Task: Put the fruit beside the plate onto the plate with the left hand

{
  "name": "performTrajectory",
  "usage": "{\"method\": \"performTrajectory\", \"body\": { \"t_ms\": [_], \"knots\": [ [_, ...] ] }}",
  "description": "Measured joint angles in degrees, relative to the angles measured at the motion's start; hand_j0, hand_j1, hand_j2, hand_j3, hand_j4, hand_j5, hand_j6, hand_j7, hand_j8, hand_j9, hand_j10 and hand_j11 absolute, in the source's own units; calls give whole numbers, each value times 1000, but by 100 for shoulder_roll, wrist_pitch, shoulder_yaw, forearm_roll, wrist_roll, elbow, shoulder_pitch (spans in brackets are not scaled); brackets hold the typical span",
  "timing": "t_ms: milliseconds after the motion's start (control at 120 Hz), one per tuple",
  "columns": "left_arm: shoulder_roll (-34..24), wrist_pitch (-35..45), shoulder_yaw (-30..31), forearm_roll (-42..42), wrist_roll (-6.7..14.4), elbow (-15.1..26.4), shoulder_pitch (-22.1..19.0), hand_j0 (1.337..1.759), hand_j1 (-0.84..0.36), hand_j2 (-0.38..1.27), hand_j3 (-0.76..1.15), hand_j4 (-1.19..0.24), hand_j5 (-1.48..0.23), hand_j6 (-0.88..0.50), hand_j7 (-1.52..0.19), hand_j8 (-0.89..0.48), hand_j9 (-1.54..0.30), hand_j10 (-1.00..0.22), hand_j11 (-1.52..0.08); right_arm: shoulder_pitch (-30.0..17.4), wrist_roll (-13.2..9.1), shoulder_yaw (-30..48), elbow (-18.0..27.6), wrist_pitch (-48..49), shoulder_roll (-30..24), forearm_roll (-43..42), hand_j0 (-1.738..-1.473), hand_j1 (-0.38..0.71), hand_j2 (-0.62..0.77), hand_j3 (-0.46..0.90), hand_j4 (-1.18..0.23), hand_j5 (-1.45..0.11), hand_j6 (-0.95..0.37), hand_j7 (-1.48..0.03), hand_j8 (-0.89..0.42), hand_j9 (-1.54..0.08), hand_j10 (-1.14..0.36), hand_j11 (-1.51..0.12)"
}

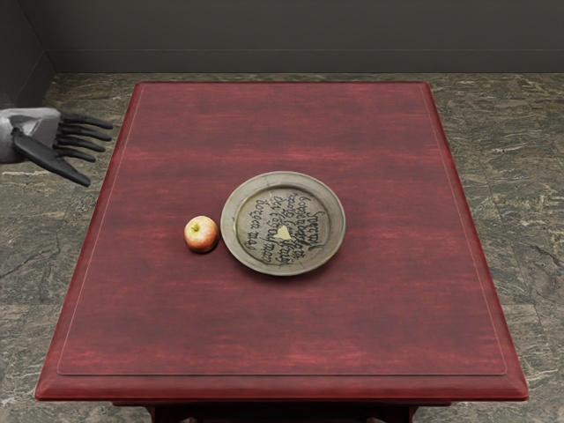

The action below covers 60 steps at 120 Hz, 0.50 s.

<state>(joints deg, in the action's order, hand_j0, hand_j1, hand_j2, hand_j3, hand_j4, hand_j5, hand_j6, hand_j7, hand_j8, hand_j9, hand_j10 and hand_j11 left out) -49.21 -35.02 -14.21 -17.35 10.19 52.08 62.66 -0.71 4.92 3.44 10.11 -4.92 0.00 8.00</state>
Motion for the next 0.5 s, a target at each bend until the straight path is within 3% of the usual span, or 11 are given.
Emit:
{"method": "performTrajectory", "body": {
  "t_ms": [208, 292, 358, 500],
  "knots": [
    [-152, 0, -1, -45, 1, 316, 13, 1658, 57, 50, 0, -247, -319, -247, -318, -247, -318, -246, -318, -1, 0, 20, 0, 0, 0, 6, -1658, -306, -7, 0, -36, -47, -36, -47, -36, -47, -36, -47],
    [-752, 0, -7, -58, 1, 1008, 92, 1658, 57, 51, 0, -247, -319, -247, -318, -247, -318, -246, -318, 0, 0, 23, 0, 0, 0, 7, -1658, -306, -7, 0, -36, -47, -37, -47, -36, -47, -36, -47],
    [-849, 0, -8, -182, 13, 1537, 96, 1658, 57, 51, 0, -247, -319, -247, -318, -247, -318, -246, -318, 0, 0, 25, 0, 0, 0, 8, -1658, -306, -7, 0, -36, -47, -37, -47, -36, -47, -36, -47],
    [-959, 487, 99, -572, 390, 2604, 86, 1658, 57, 51, 0, -248, -319, -248, -319, -248, -319, -247, -319, 0, 0, 25, 0, 0, 0, 8, -1658, -306, -7, 0, -36, -47, -37, -47, -36, -47, -36, -47]
  ]
}}
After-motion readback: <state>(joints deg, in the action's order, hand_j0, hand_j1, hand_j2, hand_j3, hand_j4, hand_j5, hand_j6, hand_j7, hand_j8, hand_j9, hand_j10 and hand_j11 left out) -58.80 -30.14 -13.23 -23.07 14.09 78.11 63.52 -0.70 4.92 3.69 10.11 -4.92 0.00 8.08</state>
